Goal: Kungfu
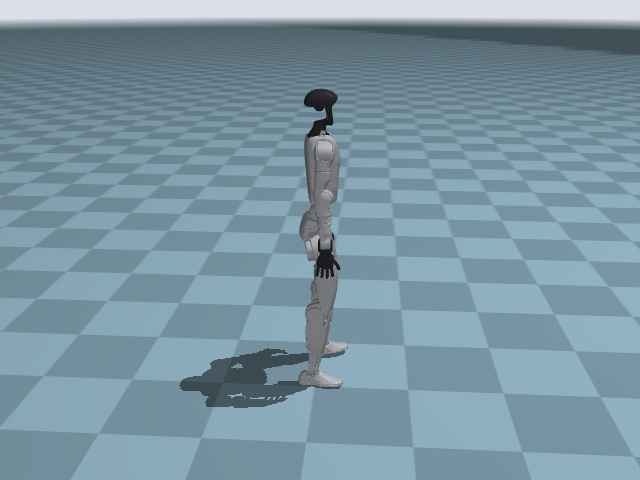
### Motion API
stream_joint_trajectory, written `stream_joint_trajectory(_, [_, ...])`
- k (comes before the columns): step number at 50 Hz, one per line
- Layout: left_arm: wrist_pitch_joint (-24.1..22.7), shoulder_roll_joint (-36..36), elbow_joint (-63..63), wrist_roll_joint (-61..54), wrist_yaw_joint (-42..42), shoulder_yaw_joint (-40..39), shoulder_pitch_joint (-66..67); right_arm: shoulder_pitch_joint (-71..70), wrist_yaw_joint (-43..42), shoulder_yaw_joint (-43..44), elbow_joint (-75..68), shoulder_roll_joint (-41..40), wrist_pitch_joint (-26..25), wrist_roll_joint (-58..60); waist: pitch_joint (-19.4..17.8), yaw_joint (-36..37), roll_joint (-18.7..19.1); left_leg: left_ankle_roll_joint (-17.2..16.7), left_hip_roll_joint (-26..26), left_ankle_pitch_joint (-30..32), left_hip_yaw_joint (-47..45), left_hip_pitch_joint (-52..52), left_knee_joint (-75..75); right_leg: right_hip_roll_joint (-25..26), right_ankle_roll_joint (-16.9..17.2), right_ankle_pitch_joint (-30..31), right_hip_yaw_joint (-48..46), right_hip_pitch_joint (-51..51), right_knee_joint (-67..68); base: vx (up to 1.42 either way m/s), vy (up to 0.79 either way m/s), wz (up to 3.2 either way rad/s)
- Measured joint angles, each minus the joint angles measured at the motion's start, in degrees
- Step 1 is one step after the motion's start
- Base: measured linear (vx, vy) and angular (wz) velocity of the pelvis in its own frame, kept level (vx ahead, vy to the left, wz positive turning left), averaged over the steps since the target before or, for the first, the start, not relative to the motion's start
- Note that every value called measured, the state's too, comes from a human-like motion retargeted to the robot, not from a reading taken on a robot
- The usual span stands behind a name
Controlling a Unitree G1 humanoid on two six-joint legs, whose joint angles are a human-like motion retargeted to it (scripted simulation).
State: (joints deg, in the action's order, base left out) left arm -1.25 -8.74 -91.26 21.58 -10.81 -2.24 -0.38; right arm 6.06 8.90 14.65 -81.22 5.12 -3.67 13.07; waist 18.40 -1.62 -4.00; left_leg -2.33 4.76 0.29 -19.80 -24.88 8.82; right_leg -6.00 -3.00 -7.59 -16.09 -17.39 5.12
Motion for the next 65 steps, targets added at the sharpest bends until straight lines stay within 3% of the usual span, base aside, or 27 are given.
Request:
stream_joint_trajectory(7, [-0.29,-0.48,2.43,3.93,5.04,1.11,-1.50,0.15,-2.22,0.63,-1.20,-0.98,2.07,-0.44,-0.69,-0.17,-0.45,2.16,-3.13,-2.09,0.27,1.93,-1.04,-3.79,3.17,1.74,-0.68,0.47,2.30,0.14,0.33,0.00])
stream_joint_trajectory(12, [-0.40,-1.70,2.07,4.53,8.13,0.47,-2.03,-0.37,-3.33,-0.56,-0.61,-1.72,1.92,0.62,1.04,-0.08,-0.97,3.76,-4.95,-3.29,-1.49,1.82,-1.97,-5.47,5.16,4.20,2.07,-2.25,5.01,0.12,0.26,-0.27])
stream_joint_trajectory(17, [0.64,-2.88,0.20,3.84,8.95,-0.16,-2.95,-0.78,-3.40,-2.35,1.42,-2.27,2.73,1.20,0.16,-0.39,0.42,5.28,-5.02,-4.08,-2.16,3.21,-2.59,-4.01,3.29,2.64,-0.08,-1.80,6.89,0.07,0.23,-0.24])
stream_joint_trajectory(23, [0.76,-4.02,0.52,3.16,8.98,-1.94,-1.92,-1.48,-4.91,-4.45,1.78,-3.04,2.83,3.08,0.27,-1.24,-0.39,6.18,-6.52,-5.06,-3.45,4.39,-3.27,3.84,8.49,-2.58,8.80,-3.75,7.55,0.05,0.15,-0.18])
stream_joint_trajectory(25, [0.64,-4.28,0.85,3.00,8.92,-2.36,-1.39,-1.64,-4.80,-5.10,1.72,-3.14,3.02,3.24,-0.19,-1.93,-0.69,6.38,-7.16,-5.41,-3.14,5.13,-3.36,4.75,6.99,-2.02,7.88,-3.06,6.37,0.07,0.08,0.04])
stream_joint_trajectory(28, [0.75,-4.41,0.83,3.28,8.76,-2.51,-0.84,-1.24,-4.77,-5.10,2.00,-3.15,2.97,4.42,-0.21,-1.91,-0.90,6.54,-7.57,-6.03,-2.95,5.67,-3.30,5.54,0.44,0.63,5.73,-2.79,5.57,0.06,0.07,-0.10])
stream_joint_trajectory(30, [1.25,-4.26,0.30,3.69,8.44,-2.27,-0.97,-0.87,-5.03,-4.51,1.82,-2.98,3.22,5.03,0.32,-1.20,-1.64,6.44,-8.10,-6.32,-3.66,5.52,-3.23,3.59,1.37,0.76,2.94,-2.61,6.10,0.08,0.10,-0.14])
stream_joint_trajectory(33, [1.76,-3.00,-0.40,3.26,7.58,-1.67,-1.31,-0.24,-5.08,-3.15,1.10,-2.48,3.21,5.14,-0.18,-0.86,-1.34,6.18,-8.22,-6.35,-4.02,6.72,-3.72,4.66,4.06,0.87,6.59,-2.89,7.64,0.07,0.12,0.14])
stream_joint_trajectory(37, [0.98,-1.18,0.33,2.07,7.97,-1.43,-0.72,-0.43,-4.98,-1.89,-1.45,-1.91,2.91,3.67,-0.31,-0.07,-0.75,5.40,-7.58,-6.46,-6.27,7.78,-4.37,3.94,6.97,2.35,4.43,-2.35,8.79,0.05,0.13,-0.17])
stream_joint_trajectory(45, [0.54,-1.27,0.17,5.71,6.96,-0.75,0.89,-0.19,-3.72,0.02,-3.49,-3.44,3.35,-3.49,-0.25,-1.36,-0.89,3.77,-7.07,-6.73,-6.26,9.23,-5.02,4.44,6.09,3.27,1.65,-1.07,7.75,0.05,0.01,0.14])
stream_joint_trajectory(53, [1.59,-1.97,-1.57,4.00,8.94,-2.76,1.08,0.22,-3.46,-2.05,-1.76,-3.47,2.75,2.79,1.19,-1.95,-1.87,4.06,-7.57,-7.06,-5.49,8.24,-5.01,4.35,5.76,1.59,1.65,-1.12,6.08,0.04,0.00,0.08])
stream_joint_trajectory(65, [1.85,-3.49,-1.31,3.31,10.83,-3.56,1.25,-0.45,-3.34,-3.69,1.65,-3.44,2.81,4.85,-0.43,-2.38,-2.06,5.14,-6.01,-7.60,-6.89,9.50,-4.48,5.46,7.21,3.45,3.89,-2.66,10.13,0.00,-0.02,-0.22])
